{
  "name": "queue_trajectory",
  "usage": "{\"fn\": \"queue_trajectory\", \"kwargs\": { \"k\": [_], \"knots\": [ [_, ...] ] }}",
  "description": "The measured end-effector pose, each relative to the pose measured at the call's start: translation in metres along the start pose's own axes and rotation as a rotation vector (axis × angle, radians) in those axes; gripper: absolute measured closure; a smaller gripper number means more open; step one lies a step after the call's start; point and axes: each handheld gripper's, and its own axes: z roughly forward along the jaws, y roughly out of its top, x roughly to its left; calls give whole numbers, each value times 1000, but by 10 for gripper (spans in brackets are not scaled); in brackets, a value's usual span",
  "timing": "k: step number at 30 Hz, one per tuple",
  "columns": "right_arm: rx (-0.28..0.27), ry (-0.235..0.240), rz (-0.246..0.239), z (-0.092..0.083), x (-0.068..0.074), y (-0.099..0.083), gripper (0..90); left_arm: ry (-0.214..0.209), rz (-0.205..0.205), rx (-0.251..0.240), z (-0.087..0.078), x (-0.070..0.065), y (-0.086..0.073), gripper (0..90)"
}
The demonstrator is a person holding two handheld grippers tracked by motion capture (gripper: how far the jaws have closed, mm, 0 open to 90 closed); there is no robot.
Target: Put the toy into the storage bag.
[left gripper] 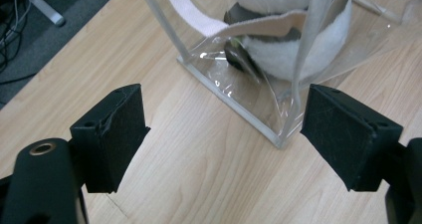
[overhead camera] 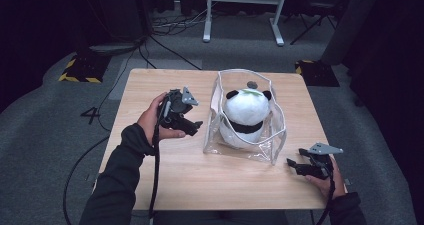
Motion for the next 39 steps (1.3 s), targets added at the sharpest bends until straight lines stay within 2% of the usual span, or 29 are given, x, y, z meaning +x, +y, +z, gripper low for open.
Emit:
{"fn": "queue_trajectory", "kwargs": {
  "k": [7,8,17,27,33,34,36,39],
  "knots": [
    [-1,-2,-2,0,0,0,295,6,-26,30,10,5,-17,170],
    [0,-2,-2,0,0,0,294,-3,-29,40,14,6,-23,171],
    [0,-1,-1,0,0,0,294,-8,-28,92,25,7,-44,171],
    [0,0,1,0,0,0,293,-27,-50,104,30,11,-70,170],
    [1,1,2,0,0,0,294,-4,-55,107,27,10,-82,169],
    [1,0,1,0,0,0,293,18,-57,107,27,10,-86,169],
    [1,-1,1,0,0,0,293,32,-59,110,27,9,-90,170],
    [2,0,3,0,0,0,292,36,-62,108,27,9,-95,172]
  ]
}}
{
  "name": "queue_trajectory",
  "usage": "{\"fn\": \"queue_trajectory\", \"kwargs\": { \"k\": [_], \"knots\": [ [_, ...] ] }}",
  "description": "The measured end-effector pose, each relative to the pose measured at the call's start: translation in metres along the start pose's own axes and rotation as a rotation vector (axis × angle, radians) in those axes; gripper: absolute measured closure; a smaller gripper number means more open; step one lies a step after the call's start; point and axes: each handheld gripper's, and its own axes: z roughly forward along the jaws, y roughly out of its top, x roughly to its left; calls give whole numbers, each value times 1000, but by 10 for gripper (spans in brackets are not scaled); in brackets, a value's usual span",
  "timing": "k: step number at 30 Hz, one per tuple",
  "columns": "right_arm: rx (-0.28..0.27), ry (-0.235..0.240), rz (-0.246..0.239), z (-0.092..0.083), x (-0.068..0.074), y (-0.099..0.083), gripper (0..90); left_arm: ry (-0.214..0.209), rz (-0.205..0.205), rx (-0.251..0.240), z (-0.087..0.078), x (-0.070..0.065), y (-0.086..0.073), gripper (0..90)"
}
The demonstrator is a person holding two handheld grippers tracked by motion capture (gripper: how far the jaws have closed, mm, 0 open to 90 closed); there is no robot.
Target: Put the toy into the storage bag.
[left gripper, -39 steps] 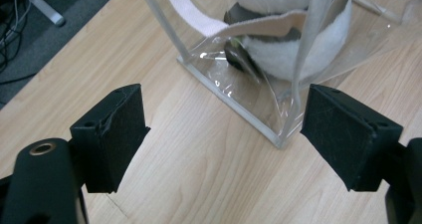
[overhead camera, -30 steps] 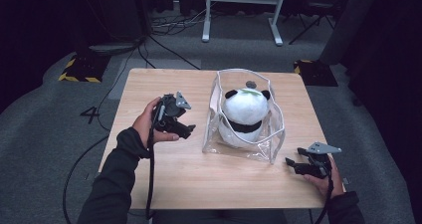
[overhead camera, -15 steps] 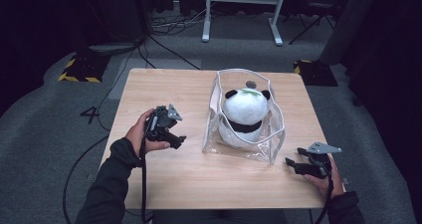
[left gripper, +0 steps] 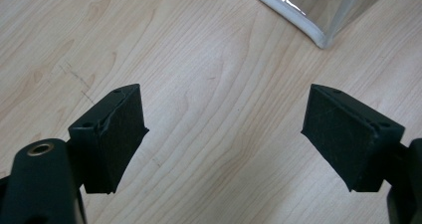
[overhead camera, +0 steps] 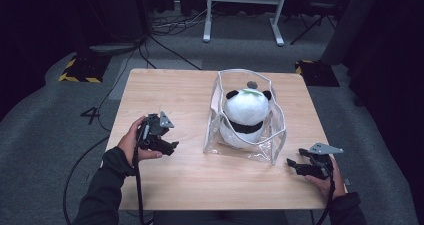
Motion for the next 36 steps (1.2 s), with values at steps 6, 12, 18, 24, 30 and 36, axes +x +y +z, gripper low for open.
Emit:
{"fn": "queue_trajectory", "kwargs": {
  "k": [6,12,18,24,30,36],
  "knots": [
    [-1,-1,0,0,0,0,291,16,-6,0,-1,1,-10,178],
    [-1,-1,0,0,0,0,292,15,-29,-12,-2,4,-23,180],
    [-1,0,0,0,0,0,291,45,-18,3,0,1,-35,181],
    [0,0,2,0,0,0,291,54,-26,-2,0,0,-49,181],
    [0,0,2,0,0,0,290,51,-34,3,2,-2,-59,181],
    [0,0,2,0,0,0,290,60,-42,-4,1,-2,-67,179]
  ]
}}
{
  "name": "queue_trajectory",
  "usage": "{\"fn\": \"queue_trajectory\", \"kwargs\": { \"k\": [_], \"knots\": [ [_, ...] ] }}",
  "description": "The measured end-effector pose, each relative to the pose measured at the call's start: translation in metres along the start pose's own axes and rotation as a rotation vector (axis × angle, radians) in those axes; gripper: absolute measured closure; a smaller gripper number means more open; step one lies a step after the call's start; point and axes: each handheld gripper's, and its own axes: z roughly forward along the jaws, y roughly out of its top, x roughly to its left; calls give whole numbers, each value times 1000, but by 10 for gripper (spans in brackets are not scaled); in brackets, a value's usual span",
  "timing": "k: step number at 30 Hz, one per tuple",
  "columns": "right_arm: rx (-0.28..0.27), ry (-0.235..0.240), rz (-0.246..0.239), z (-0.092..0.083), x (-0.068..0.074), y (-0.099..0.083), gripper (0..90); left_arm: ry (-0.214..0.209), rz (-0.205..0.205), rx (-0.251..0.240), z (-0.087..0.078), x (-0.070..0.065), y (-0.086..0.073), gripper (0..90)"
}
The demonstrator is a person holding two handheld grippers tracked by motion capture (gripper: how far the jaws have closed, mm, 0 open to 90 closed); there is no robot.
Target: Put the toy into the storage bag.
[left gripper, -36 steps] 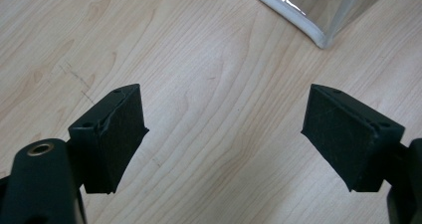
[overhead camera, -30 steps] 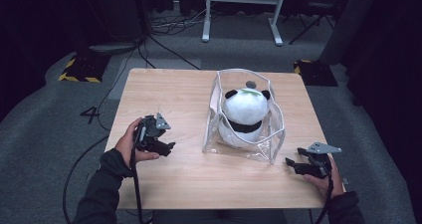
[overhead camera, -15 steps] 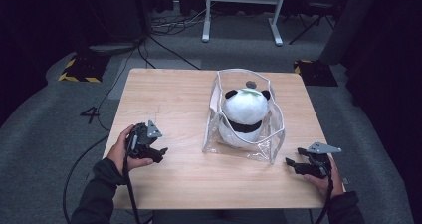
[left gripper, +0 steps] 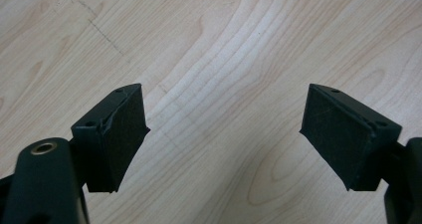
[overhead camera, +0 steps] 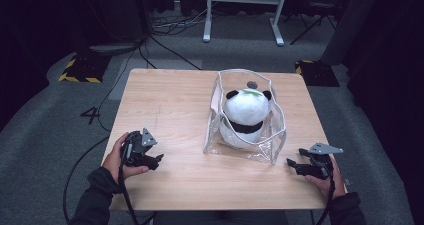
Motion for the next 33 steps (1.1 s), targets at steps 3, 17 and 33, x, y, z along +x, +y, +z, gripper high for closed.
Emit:
{"fn": "queue_trajectory", "kwargs": {
  "k": [3,17,33],
  "knots": [
    [0,0,0,0,0,0,290,1,-14,-10,0,0,-6,180],
    [0,0,2,0,0,0,289,-3,-35,-37,-1,2,-28,175],
    [2,-1,5,0,0,0,284,-4,-80,-63,4,3,-52,170]
  ]
}}
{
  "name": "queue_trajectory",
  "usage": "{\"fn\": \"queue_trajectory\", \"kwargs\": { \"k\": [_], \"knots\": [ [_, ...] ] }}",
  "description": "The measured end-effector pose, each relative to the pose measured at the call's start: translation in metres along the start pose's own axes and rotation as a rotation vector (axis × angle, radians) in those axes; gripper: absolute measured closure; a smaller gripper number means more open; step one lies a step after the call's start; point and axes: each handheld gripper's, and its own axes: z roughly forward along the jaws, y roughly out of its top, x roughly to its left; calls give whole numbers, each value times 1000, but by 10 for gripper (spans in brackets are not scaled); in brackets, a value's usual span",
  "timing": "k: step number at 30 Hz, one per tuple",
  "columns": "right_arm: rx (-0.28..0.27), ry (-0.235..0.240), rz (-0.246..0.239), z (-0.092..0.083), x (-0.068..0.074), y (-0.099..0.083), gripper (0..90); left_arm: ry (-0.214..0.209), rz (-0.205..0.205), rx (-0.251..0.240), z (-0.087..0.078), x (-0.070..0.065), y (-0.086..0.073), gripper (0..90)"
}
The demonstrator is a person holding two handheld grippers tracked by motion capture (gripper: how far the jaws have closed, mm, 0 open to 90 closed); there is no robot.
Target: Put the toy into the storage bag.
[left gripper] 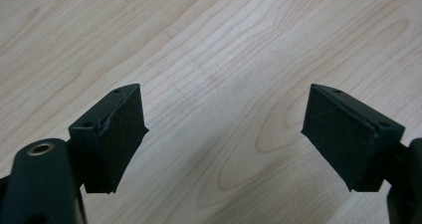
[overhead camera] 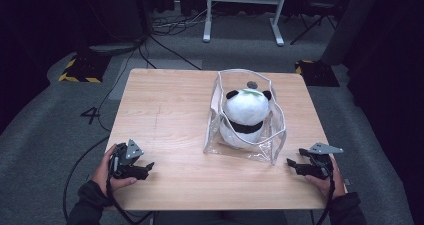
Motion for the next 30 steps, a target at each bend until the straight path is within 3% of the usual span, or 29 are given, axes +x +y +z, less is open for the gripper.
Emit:
{"fn": "queue_trajectory", "kwargs": {
  "k": [7,13,15,18,19,22,27,30],
  "knots": [
    [1,0,2,0,0,0,282,-15,-17,-4,1,3,-8,170],
    [1,-2,3,0,0,0,281,-15,-67,-7,3,4,-20,171],
    [1,-2,3,0,0,0,281,-11,-66,-10,4,4,-22,171],
    [1,1,3,0,0,0,284,-30,-126,-25,7,6,-31,174],
    [1,1,3,0,0,0,284,-30,-126,-25,7,6,-31,177],
    [1,2,4,0,0,0,284,-55,-175,-65,9,8,-39,176],
    [1,3,3,0,0,0,285,-24,-217,-66,5,9,-45,163],
    [1,5,2,0,0,0,285,-23,-219,-63,2,10,-49,164]
  ]
}}
